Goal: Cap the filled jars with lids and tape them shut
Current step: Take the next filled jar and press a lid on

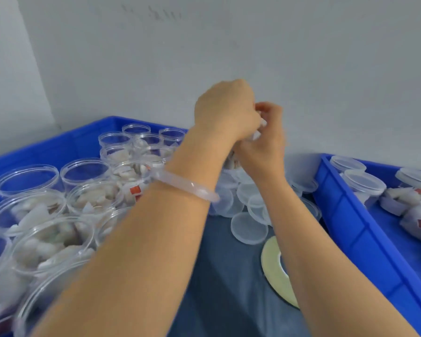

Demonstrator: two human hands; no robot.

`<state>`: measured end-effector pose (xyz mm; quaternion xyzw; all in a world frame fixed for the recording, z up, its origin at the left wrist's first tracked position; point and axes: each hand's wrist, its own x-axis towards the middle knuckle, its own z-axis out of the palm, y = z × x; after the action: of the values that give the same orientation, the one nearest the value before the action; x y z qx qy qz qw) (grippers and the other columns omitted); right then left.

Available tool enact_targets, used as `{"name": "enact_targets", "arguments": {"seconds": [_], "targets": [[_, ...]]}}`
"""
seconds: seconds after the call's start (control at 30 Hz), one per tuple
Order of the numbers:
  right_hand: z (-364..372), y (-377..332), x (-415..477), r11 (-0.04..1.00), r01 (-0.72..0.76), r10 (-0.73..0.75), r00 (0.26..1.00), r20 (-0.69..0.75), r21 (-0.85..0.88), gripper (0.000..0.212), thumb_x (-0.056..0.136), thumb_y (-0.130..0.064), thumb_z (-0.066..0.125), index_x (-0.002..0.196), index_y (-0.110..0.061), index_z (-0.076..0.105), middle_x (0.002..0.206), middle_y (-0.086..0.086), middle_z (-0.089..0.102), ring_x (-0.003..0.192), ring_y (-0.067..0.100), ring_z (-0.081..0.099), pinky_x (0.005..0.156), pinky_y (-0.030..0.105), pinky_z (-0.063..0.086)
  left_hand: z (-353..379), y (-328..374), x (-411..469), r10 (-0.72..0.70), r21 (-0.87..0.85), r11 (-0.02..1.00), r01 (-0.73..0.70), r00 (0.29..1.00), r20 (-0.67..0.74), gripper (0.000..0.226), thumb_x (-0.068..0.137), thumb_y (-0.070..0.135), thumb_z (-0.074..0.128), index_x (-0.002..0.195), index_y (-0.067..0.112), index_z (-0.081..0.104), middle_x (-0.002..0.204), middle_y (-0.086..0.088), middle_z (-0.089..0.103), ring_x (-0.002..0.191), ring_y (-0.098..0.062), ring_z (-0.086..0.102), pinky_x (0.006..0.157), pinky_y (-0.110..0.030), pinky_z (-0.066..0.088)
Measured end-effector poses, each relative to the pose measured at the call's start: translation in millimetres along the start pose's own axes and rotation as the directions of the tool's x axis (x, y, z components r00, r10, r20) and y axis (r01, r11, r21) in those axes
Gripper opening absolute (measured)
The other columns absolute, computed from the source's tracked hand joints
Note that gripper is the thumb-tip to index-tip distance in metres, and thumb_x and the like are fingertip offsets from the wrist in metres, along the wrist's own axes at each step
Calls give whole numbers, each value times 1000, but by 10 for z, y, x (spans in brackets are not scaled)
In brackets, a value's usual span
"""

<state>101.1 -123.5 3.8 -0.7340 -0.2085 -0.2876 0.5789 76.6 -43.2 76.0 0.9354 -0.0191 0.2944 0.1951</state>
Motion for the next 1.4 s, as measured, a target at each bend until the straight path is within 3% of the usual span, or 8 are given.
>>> {"name": "enact_targets", "arguments": {"seconds": [0.13, 0.23, 0.47, 0.63, 0.73, 0.9, 1.07, 1.4], "targets": [[-418, 212, -680, 990, -138, 137, 989, -46, -4, 48, 56, -42, 69, 94, -46, 41, 102, -23, 56, 92, -7, 57, 71, 12, 46, 459, 238, -688, -135, -358, 933, 44, 962, -236, 25, 87, 36, 61, 107, 21, 66, 114, -1, 58, 113, -21, 47, 92, -31, 37], [-569, 448, -1130, 975, -223, 222, 975, 34, 26, 55, 57, -24, 81, 96, -38, 45, 102, -19, 55, 92, 0, 57, 73, 26, 52, 874, 112, -1182, -387, -680, 692, 242, 920, -67, 45, 92, 40, 55, 125, 10, 54, 134, -5, 50, 126, -19, 42, 103, -30, 34], [-689, 782, -1459, 933, -344, 286, 886, 365, 104, 60, 74, -17, 64, 128, -35, 45, 120, -8, 60, 111, 8, 59, 88, 19, 49, 1327, -399, -1646, -564, -901, 328, 285, 824, 55, 29, 82, 42, 46, 89, 22, 66, 91, 5, 69, 90, -14, 65, 81, -31, 48], [-720, 1256, -1241, 770, -19, 406, 786, 467, -638, 41, 91, -20, 55, 131, -18, 54, 143, -2, 47, 139, 20, 30, 111, 25, 20, 1378, -657, -1541, -429, -929, 236, 283, 889, 162, 46, 82, 46, 38, 92, 13, 68, 91, -10, 72, 88, -23, 68, 80, -32, 48], [-623, 1357, -1191, 692, 142, 366, 776, 513, -708, 24, 88, -36, 60, 105, -22, 70, 120, -8, 64, 135, 20, 36, 110, 31, 27, 1437, -683, -1544, -435, -940, 223, 260, 889, 143, 51, 83, 51, 34, 91, 14, 69, 89, -7, 73, 88, -22, 68, 80, -32, 48], [-600, 1148, -1139, 905, -237, 294, 948, 117, -354, 15, 92, -24, 57, 90, -11, 63, 86, -6, 67, 90, 18, 63, 70, 19, 43, 1491, -581, -1500, -387, -946, 176, 273, 903, 189, 61, 87, 60, 25, 90, 17, 69, 84, -1, 74, 86, -15, 68, 82, -33, 49], [-813, 707, -763, 822, -401, 511, 834, -211, 405, 22, 100, -28, 47, 93, -13, 61, 74, -1, 73, 67, 16, 71, 51, 21, 52, 1579, -418, -1458, -365, -943, 170, 286, 907, 209, 62, 81, 58, 24, 92, 17, 70, 90, -3, 74, 89, -16, 68, 76, -26, 49], [-753, 664, -776, 742, -670, 671, 742, -14, 31, 29, 96, -27, 51, 79, -14, 71, 56, -4, 64, 58, 7, 53, 60, 25, 42, 1637, -410, -1444, -315, -949, 168, 266, 927, 203, 61, 86, 61, 27, 94, 20, 70, 95, -4, 74, 98, -21, 68, 87, -37, 51]]}}
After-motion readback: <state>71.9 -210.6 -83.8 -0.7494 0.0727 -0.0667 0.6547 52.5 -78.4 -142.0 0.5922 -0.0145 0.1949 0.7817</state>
